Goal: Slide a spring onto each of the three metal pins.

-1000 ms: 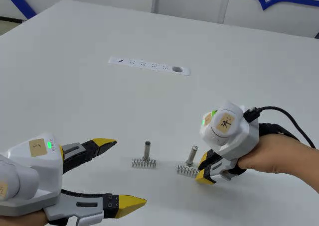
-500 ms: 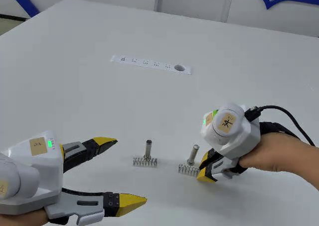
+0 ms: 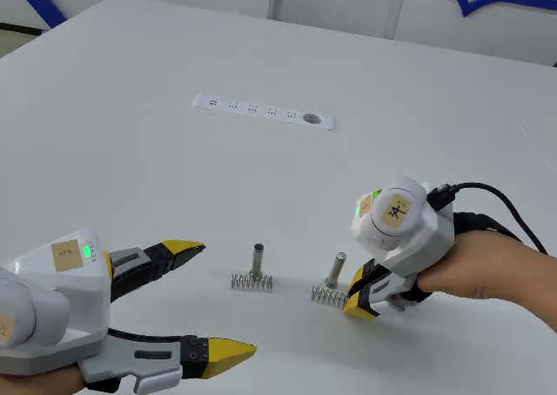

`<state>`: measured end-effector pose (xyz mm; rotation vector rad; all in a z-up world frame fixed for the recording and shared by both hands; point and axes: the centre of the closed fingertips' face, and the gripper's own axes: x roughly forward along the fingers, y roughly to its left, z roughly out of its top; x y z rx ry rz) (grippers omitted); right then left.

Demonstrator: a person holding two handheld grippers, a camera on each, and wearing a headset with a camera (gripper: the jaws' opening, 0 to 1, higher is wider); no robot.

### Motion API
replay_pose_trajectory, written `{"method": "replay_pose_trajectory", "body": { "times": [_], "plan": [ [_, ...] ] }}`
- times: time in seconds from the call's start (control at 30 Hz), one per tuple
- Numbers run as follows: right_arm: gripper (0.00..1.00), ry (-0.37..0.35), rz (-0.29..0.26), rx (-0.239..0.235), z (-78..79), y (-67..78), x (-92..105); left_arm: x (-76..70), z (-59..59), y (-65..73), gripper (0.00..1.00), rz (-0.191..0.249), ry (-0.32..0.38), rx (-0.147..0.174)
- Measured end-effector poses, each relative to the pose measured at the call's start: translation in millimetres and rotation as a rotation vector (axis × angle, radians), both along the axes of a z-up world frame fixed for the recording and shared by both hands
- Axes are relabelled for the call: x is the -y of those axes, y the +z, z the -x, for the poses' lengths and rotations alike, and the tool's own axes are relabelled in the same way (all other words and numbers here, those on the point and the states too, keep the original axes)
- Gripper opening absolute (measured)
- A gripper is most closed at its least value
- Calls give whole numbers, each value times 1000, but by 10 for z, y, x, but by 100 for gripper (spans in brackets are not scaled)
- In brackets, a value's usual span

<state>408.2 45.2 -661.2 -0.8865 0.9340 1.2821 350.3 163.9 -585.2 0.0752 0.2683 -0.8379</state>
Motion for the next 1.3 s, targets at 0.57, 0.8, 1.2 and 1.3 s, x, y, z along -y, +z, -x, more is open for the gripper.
{"method": "replay_pose_trajectory", "body": {
  "times": [0.57,0.8,1.2,1.3],
  "plan": [
    [12,29,29,52,39,360,56,53,2,27,80,5,-22,10],
    [12,27,34,48,43,375,71,43,9,25,80,5,-22,11],
    [11,24,35,43,69,546,70,50,7,29,80,4,-24,14],
    [11,23,36,55,48,663,73,52,13,24,80,4,-24,13]
  ]
}}
